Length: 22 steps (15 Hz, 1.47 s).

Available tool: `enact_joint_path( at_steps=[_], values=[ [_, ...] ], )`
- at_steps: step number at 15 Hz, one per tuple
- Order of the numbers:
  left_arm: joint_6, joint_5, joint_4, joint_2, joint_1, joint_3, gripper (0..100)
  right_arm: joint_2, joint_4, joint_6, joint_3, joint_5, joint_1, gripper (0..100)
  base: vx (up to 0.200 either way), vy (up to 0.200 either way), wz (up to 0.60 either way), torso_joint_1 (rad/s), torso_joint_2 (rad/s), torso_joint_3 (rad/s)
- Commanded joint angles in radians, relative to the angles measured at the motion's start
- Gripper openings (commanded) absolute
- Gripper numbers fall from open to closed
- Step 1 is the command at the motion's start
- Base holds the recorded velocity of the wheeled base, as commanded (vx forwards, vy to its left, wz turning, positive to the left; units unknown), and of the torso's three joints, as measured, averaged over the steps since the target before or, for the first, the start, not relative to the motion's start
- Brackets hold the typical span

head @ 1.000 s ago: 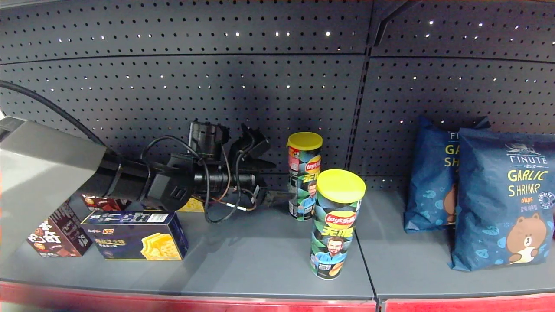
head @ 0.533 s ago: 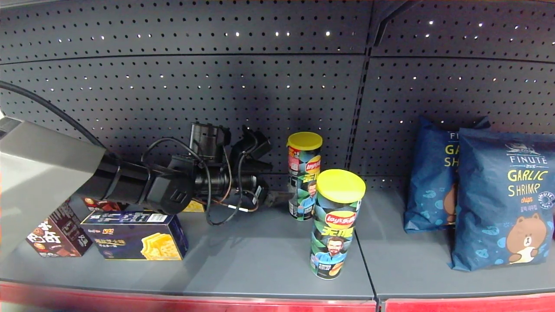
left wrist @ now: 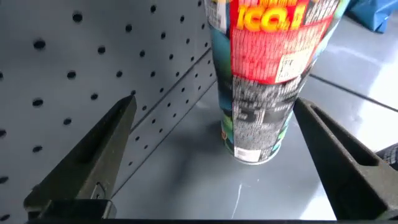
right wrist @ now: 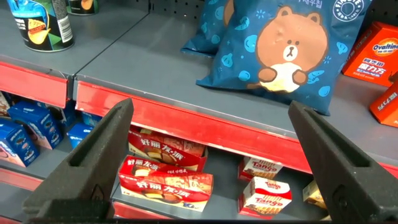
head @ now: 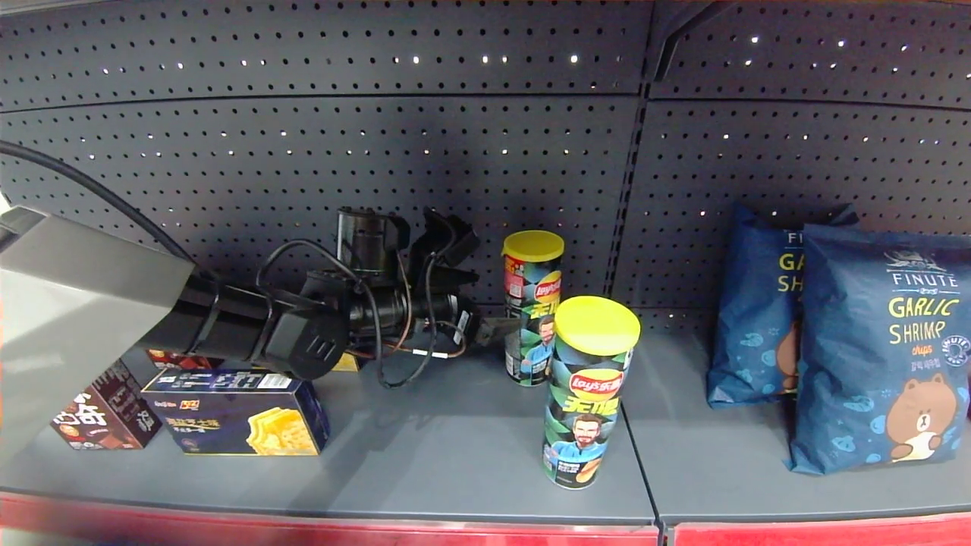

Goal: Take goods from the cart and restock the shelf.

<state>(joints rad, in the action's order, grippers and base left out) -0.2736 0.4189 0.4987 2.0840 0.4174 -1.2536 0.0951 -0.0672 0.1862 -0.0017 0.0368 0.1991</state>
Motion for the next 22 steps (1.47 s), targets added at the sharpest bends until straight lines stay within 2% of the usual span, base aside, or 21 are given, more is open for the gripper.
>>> enact_joint_path(
  at_steps=[1, 4, 6, 12, 14, 17, 19, 20, 22],
  values=[
    [-0.001, -0.002, 0.001, 0.002, 0.001, 0.002, 100, 0.002, 0.000, -0.001, 0.000, 0.000, 0.000, 100, 0.000, 0.000, 0.00, 0.000, 0.00, 0.000],
    [-0.006, -0.019, 0.003, -0.001, -0.006, 0.019, 100, 0.002, -0.002, -0.001, 0.000, 0.000, 0.000, 100, 0.000, 0.000, 0.00, 0.000, 0.00, 0.000],
    [-0.007, -0.065, 0.003, -0.002, -0.009, 0.030, 100, 0.002, -0.002, -0.001, 0.000, 0.000, 0.000, 100, 0.000, 0.000, 0.00, 0.000, 0.00, 0.000],
    [0.002, -0.086, 0.003, -0.136, -0.006, 0.120, 100, 0.002, 0.000, -0.001, 0.000, -0.002, 0.000, 100, 0.000, 0.000, 0.00, 0.000, 0.00, 0.000],
    [0.004, -0.118, -0.006, -0.262, -0.003, 0.174, 100, 0.002, 0.001, -0.001, -0.001, -0.014, 0.000, 100, 0.000, 0.000, 0.00, 0.000, 0.00, 0.000],
    [0.005, -0.189, -0.011, -0.449, -0.003, 0.304, 100, 0.002, 0.020, -0.008, -0.006, -0.038, 0.000, 100, 0.000, 0.000, 0.00, 0.000, 0.00, 0.000],
    [0.008, -0.296, -0.011, -0.591, -0.005, 0.405, 100, 0.002, 0.026, -0.030, -0.011, 0.017, -0.020, 100, 0.000, 0.000, 0.00, 0.000, 0.00, 0.000],
    [0.016, -0.325, -0.006, -0.628, -0.005, 0.438, 100, 0.012, 0.024, -0.030, -0.021, 0.015, -0.021, 100, 0.000, 0.000, 0.00, 0.000, 0.00, 0.000],
    [0.053, -0.351, 0.001, -0.728, -0.006, 0.537, 100, 0.224, 0.007, -0.031, -0.155, -0.060, -0.007, 100, 0.000, 0.000, 0.00, 0.000, 0.00, 0.000]
  ],
)
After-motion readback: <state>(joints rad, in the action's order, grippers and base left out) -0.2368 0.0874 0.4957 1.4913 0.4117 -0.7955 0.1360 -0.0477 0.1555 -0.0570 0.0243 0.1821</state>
